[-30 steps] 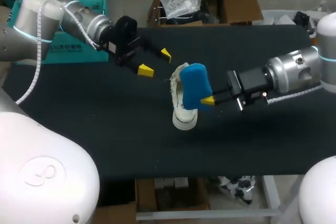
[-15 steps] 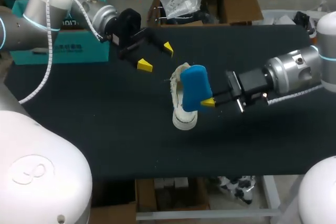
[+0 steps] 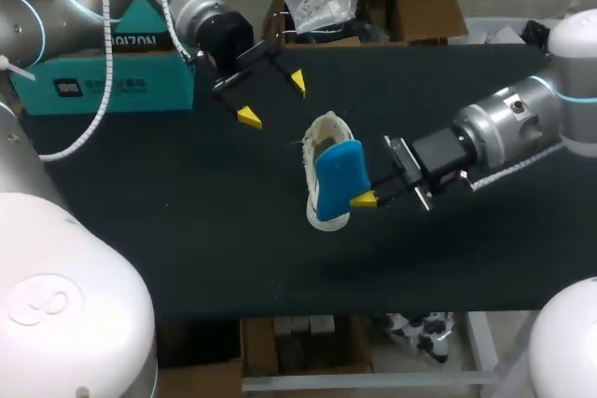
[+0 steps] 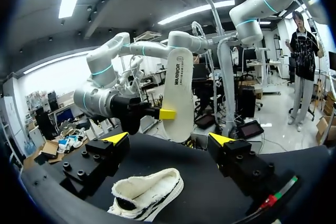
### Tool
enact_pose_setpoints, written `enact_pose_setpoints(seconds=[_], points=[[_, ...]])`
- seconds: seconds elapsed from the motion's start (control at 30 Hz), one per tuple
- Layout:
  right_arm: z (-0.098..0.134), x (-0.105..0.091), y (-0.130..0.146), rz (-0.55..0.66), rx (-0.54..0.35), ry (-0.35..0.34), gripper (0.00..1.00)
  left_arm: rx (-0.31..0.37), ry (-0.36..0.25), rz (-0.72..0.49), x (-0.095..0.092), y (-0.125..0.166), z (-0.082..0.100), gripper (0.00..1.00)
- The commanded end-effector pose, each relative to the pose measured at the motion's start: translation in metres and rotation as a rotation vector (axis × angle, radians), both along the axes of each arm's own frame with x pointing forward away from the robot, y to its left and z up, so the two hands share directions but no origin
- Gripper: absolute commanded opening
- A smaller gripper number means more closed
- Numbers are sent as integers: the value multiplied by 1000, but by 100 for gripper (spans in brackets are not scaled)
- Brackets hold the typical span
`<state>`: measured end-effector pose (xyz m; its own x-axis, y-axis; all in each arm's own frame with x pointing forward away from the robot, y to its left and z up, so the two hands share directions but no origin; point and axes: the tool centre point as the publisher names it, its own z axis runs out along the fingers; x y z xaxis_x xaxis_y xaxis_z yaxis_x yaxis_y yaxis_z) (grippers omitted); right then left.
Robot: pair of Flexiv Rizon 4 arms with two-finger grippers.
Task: Open the shoe tongue, take the insole out of the shoe, put the insole back into the shoe, and pack the shoe into the shoebox
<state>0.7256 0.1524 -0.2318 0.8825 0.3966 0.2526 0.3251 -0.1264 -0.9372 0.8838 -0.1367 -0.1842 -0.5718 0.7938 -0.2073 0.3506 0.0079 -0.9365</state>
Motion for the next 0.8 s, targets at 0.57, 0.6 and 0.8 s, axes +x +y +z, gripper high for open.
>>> enact_pose_setpoints(seconds=[0.57, 0.6, 0.8], points=[[2, -13, -2, 25, 19, -10, 0, 57, -13, -184, 9, -2, -5, 100], [2, -13, -2, 25, 19, -10, 0, 57, -13, -184, 9, -2, -5, 100], [2, -13, -2, 25, 19, -10, 0, 57, -13, -184, 9, -2, -5, 100]])
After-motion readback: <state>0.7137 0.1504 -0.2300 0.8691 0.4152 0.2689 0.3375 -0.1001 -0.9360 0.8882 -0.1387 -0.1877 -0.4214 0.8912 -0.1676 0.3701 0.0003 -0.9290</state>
